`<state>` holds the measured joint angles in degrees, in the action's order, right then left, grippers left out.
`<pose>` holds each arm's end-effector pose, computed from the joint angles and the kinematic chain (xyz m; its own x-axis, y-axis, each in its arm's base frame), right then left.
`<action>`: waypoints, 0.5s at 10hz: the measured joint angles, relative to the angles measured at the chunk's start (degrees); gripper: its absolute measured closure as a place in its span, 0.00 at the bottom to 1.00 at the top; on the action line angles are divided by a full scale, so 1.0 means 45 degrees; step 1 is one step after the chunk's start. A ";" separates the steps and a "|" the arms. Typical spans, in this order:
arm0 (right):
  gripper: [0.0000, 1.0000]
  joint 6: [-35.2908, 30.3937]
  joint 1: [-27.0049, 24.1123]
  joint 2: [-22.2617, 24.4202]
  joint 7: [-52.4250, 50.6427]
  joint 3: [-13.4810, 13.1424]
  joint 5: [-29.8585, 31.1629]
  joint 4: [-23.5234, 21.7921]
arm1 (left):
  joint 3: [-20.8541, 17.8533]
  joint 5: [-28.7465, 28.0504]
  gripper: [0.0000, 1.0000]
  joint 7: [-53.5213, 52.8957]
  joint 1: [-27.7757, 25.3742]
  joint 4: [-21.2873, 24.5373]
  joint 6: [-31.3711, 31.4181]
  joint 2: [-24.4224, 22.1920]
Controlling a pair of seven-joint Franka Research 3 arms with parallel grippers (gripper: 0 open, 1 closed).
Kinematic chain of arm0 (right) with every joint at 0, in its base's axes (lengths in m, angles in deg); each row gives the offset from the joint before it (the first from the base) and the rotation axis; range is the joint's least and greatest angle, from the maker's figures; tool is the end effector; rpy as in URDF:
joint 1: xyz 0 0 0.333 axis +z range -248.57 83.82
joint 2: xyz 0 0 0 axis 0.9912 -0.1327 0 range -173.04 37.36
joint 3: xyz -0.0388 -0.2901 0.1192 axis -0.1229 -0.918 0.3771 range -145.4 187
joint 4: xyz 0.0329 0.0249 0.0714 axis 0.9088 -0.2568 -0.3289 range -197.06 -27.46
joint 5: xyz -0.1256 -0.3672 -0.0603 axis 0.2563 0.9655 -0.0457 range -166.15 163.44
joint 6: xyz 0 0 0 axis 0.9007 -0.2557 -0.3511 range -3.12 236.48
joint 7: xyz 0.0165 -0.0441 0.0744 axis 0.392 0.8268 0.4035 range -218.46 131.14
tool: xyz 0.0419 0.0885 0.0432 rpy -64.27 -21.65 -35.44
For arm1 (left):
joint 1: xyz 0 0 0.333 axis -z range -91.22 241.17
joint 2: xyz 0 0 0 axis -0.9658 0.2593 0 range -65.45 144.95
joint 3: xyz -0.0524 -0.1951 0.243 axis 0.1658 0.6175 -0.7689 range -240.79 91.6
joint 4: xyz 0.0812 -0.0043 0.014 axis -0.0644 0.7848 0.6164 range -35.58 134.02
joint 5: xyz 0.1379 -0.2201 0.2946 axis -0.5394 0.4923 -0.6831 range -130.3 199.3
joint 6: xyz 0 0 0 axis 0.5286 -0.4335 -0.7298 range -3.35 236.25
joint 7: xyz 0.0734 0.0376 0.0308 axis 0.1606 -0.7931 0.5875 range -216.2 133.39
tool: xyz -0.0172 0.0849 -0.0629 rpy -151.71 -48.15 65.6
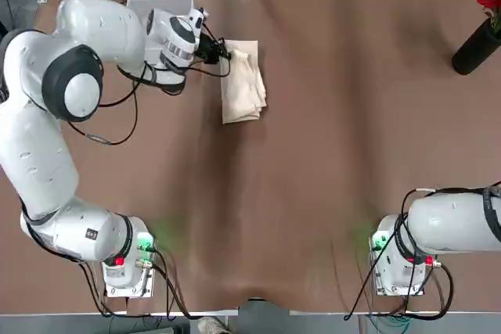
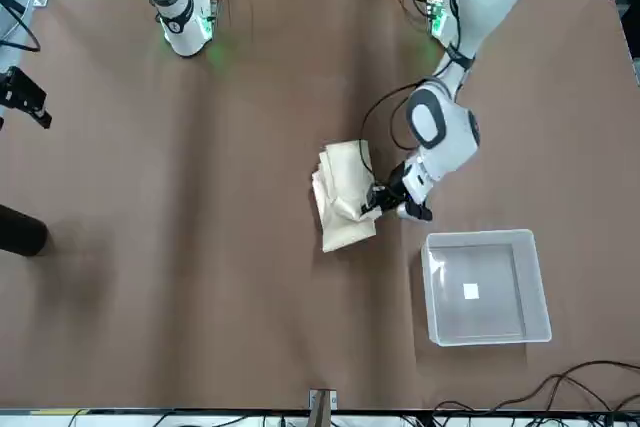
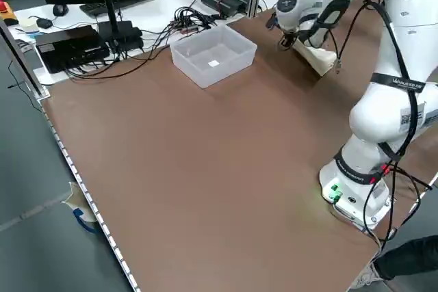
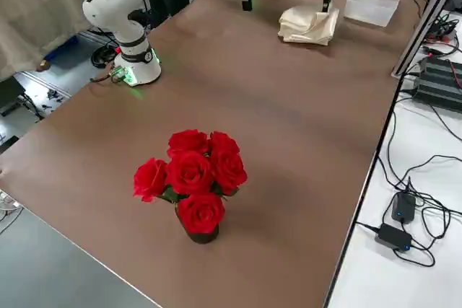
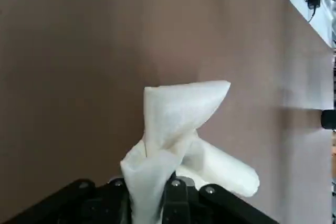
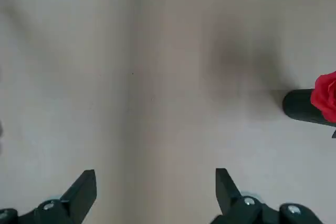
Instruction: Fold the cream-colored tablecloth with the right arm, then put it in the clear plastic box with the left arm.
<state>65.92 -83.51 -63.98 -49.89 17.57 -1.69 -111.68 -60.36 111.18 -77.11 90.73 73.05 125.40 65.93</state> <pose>0.5393 -0.0418 0.6608 0.9916 0.0324 0.1253 0.0321 -0.9995 0.0039 0.5437 -0.2726 0.2345 0.9823 0.1395 0.1250 0.0140 -0.7202 0.6936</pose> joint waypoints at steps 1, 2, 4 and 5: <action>0.00 0.0004 0.0001 0.0000 0.0000 0.0000 0.0000 -0.0010 | -0.0570 -0.0540 0.85 0.0036 -0.0028 0.0016 -0.1069 -0.0323; 0.00 0.0007 0.0004 -0.0001 0.0000 0.0002 0.0000 -0.0035 | -0.1242 -0.1379 0.85 0.0330 -0.0046 0.0029 -0.2330 -0.0692; 0.00 0.0015 0.0024 -0.0021 0.0002 -0.0052 0.0000 -0.0085 | -0.1889 -0.3787 0.85 0.1575 -0.0440 0.0043 -0.4581 -0.1437; 0.00 0.0038 0.0090 -0.0045 0.0002 -0.0172 0.0000 -0.0087 | -0.2054 -0.5297 0.85 0.2363 -0.0744 -0.0042 -0.5948 -0.1851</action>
<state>66.10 -83.11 -64.18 -49.88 16.79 -1.69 -112.07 -69.61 87.35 -66.48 87.38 72.86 98.64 57.60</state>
